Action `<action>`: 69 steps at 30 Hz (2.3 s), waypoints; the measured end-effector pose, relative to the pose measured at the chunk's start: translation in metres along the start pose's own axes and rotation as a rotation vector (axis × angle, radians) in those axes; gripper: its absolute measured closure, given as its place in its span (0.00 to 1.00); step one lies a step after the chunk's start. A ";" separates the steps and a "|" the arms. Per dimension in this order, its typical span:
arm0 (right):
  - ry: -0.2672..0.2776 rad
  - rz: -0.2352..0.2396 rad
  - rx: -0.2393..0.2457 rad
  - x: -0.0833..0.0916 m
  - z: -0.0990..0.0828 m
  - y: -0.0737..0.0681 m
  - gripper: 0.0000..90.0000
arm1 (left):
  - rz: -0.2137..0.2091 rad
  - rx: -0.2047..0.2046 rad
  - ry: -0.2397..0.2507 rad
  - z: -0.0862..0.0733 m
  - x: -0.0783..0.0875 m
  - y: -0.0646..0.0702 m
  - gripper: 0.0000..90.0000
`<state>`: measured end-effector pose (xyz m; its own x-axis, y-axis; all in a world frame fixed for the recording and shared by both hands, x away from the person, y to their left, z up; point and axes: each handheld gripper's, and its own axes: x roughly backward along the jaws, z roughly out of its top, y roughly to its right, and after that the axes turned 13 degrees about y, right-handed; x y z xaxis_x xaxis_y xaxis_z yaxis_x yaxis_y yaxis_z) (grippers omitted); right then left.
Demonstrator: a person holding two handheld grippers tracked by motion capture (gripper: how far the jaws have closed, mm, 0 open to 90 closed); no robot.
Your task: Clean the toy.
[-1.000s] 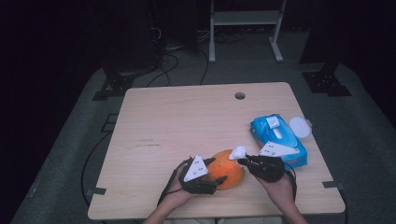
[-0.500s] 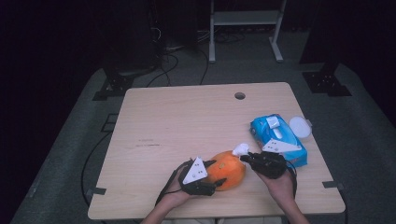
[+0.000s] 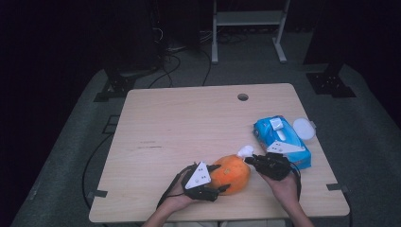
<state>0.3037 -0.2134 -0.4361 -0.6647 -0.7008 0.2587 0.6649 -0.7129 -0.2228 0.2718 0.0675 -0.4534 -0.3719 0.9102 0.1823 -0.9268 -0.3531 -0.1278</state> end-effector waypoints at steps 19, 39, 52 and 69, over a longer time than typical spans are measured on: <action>-0.012 0.009 -0.013 0.003 0.001 0.001 0.91 | -0.012 -0.015 0.006 -0.002 -0.001 0.002 0.32; 0.028 0.067 0.023 0.006 0.009 -0.014 0.91 | -0.004 -0.002 0.015 -0.003 -0.001 0.001 0.32; 0.032 0.110 0.138 0.004 0.017 -0.047 0.91 | 0.034 0.054 0.024 -0.004 -0.001 -0.004 0.31; 0.041 0.099 0.126 0.004 0.016 -0.043 0.91 | 0.030 0.073 0.027 -0.004 -0.001 -0.006 0.28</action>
<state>0.2781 -0.1851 -0.4107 -0.6055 -0.7698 0.2019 0.7637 -0.6334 -0.1250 0.2777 0.0699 -0.4564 -0.3986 0.9043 0.1527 -0.9171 -0.3940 -0.0610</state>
